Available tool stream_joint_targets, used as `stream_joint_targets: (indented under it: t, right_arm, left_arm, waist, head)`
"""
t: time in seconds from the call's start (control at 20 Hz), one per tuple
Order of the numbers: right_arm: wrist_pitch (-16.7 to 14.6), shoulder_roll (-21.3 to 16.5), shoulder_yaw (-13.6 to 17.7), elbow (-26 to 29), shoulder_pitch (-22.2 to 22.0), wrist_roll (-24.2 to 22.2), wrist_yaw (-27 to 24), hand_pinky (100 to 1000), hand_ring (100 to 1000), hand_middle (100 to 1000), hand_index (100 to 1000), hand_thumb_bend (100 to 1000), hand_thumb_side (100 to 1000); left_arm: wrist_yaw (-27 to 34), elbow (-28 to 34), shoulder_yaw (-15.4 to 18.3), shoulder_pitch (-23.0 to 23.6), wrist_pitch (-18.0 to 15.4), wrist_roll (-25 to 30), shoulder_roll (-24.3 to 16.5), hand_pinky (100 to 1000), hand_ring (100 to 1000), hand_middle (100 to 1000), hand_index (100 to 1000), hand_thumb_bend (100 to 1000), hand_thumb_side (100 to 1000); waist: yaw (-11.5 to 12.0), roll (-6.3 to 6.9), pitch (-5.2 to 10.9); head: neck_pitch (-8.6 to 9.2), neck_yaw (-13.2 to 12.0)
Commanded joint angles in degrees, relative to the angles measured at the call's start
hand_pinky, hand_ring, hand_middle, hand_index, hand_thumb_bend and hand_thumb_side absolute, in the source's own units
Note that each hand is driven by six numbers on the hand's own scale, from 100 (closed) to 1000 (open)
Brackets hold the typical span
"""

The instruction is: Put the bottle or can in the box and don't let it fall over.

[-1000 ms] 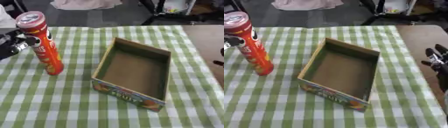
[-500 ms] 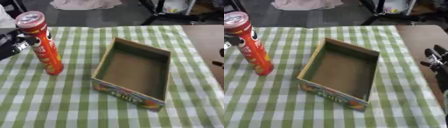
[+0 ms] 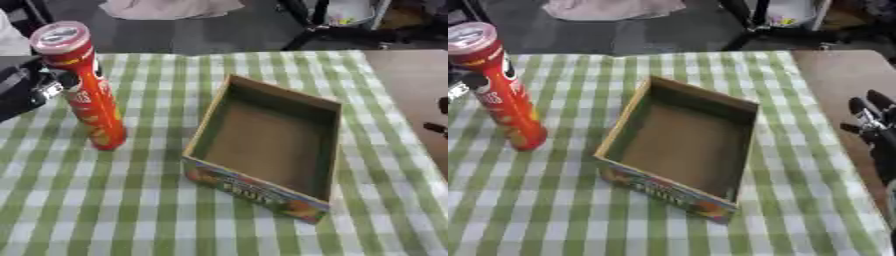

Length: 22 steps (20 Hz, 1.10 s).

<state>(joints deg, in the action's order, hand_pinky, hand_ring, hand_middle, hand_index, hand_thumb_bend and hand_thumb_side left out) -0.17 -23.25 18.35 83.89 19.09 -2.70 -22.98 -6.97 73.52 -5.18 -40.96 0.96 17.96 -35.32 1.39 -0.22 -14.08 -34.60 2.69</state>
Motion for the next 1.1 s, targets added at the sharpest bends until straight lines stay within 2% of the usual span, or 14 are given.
stream_joint_targets:
  t: [0.05, 0.45, 1.1]
  right_arm:
    - [0.17, -0.86, 0.60, 0.62, 0.67, 0.06, 0.35, 699, 1000, 1000, 901, 345, 291]
    - [0.31, -0.69, 0.58, 0.62, 0.75, -0.11, 0.39, 699, 1000, 1000, 901, 342, 292]
    - [0.55, -0.26, 0.69, 0.43, 0.73, -0.18, 0.37, 699, 1000, 1000, 901, 337, 293]
  left_arm:
    - [-0.74, 0.32, 0.06, -1.52, 0.12, -0.47, -0.99, 1000, 850, 1000, 955, 481, 764]
    - [-1.44, -0.17, -0.29, -1.94, -0.24, -2.99, -0.30, 1000, 825, 1000, 918, 487, 757]
    - [-0.18, -0.12, -0.46, -2.06, -1.64, -4.09, 0.69, 1000, 800, 982, 893, 491, 786]
  waist:
    - [-0.11, -0.03, 0.64]
    - [-0.26, -0.12, 0.49]
    - [-0.38, -0.22, 0.26]
  head:
    - [0.58, -0.07]
    - [0.80, -0.26]
    - [0.98, -0.20]
